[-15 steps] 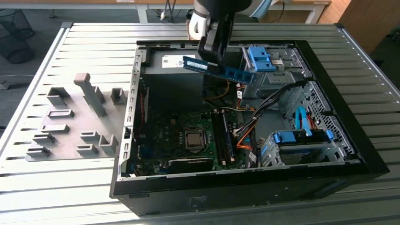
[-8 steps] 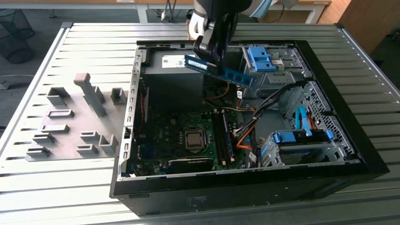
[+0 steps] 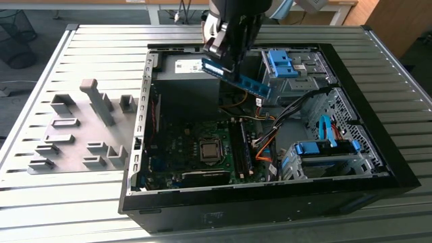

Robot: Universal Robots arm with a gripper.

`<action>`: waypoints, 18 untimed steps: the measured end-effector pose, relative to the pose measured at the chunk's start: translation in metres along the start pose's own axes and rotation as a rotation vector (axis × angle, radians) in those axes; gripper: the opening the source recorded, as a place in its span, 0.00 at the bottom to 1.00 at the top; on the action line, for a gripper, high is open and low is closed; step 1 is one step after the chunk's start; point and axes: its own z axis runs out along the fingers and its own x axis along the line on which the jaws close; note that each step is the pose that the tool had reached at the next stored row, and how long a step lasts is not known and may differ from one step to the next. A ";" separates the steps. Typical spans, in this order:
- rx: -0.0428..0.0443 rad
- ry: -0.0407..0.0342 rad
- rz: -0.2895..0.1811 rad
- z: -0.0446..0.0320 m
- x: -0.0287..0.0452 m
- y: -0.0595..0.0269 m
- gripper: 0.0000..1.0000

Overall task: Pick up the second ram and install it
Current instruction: 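Insert the second ram into the second slot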

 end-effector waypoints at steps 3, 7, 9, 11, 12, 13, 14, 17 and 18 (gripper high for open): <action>0.0005 0.0007 0.053 0.0006 0.0000 0.0000 0.14; 0.0013 0.0018 0.123 0.0014 0.0000 0.0000 0.14; 0.0018 0.0024 0.158 0.0017 0.0000 0.0000 0.14; 0.0023 0.0030 0.191 0.0021 0.0000 0.0000 0.14; 0.0026 0.0034 0.208 0.0022 0.0000 0.0000 0.14; 0.0029 0.0037 0.224 0.0024 0.0000 0.0000 0.14; 0.0032 0.0041 0.240 0.0025 0.0000 0.0000 0.14; 0.0039 0.0051 0.291 0.0030 0.0000 0.0000 0.14; 0.0041 0.0054 0.308 0.0031 0.0000 0.0000 0.14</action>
